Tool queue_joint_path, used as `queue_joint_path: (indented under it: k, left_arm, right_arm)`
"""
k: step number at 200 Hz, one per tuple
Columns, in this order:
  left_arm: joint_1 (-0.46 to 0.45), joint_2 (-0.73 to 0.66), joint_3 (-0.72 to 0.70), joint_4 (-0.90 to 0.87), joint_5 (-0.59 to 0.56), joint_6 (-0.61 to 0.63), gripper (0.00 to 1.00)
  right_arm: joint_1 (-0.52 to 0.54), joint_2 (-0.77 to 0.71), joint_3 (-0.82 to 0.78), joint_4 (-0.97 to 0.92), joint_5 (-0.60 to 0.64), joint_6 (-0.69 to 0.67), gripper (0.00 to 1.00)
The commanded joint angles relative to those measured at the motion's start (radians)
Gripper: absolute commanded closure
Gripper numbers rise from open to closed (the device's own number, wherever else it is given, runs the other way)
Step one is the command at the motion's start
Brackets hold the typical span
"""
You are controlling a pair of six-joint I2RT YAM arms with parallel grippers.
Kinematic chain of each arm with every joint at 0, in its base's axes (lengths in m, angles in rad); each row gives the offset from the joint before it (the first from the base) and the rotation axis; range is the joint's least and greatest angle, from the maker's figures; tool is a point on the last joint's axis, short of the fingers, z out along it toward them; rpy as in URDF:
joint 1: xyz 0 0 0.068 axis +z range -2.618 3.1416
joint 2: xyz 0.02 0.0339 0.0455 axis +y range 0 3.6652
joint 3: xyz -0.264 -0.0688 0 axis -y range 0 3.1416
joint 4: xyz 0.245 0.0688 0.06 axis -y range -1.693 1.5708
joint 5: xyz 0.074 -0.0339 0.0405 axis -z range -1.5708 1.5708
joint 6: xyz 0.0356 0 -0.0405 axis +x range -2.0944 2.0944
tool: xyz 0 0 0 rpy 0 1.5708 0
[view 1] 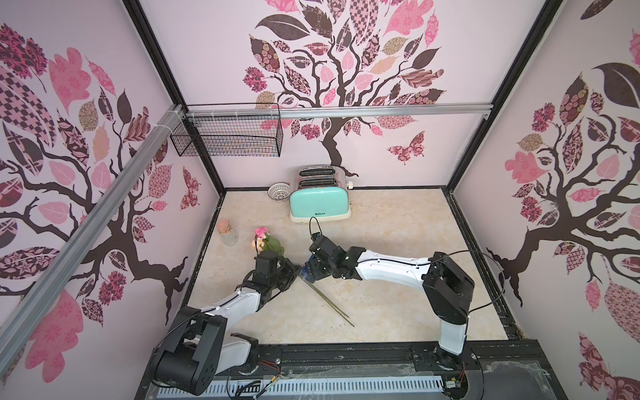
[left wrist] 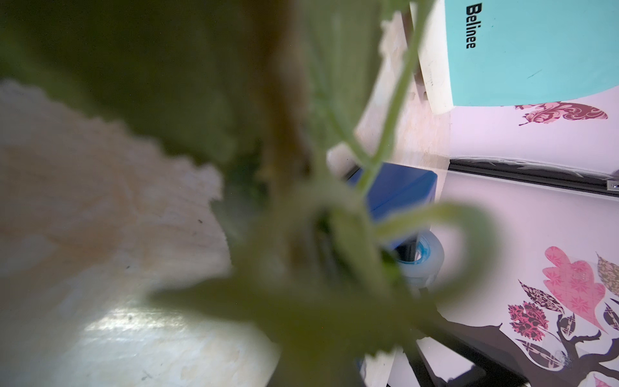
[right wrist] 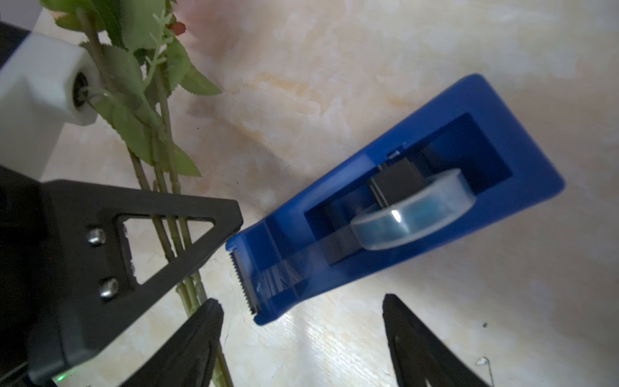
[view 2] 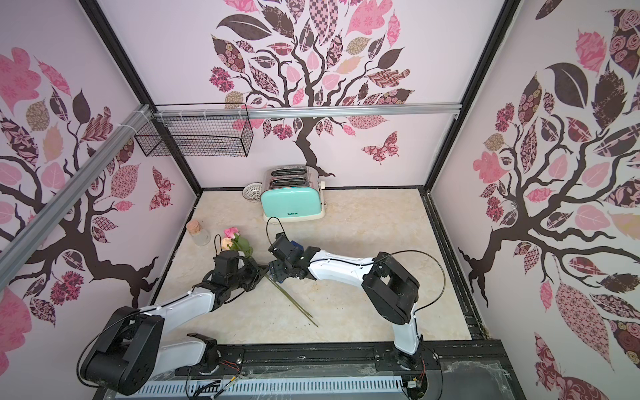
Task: Wrap bouquets with tape
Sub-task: Tear off the tape using the Tape Cutter.
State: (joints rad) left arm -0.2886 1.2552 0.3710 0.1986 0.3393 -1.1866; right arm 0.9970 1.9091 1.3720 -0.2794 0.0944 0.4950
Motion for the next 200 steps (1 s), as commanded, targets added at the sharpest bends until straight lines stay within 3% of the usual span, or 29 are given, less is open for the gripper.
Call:
queue_joint_path:
  k: [1,118,158,200]
  left_arm:
    - [0.001,-0.016,-0.022,0.016,-0.006,0.001,1.00]
    - [0.002,-0.018,-0.014,0.007,-0.004,0.004,1.00]
    - [0.018,-0.055,0.029,-0.074,0.008,0.038,1.00]
    - [0.042,-0.086,0.143,-0.182,0.048,0.089,1.00]
  right_arm:
    - [0.000,0.041,0.027,-0.003,-0.021,0.007,0.22]
    - [0.004,0.148,0.072,-0.142,0.055,-0.048,0.23]
    - [-0.010,0.050,0.032,-0.117,0.083,-0.064,0.19]
    - [-0.091,-0.116,-0.025,-0.109,0.073,-0.090,0.16]
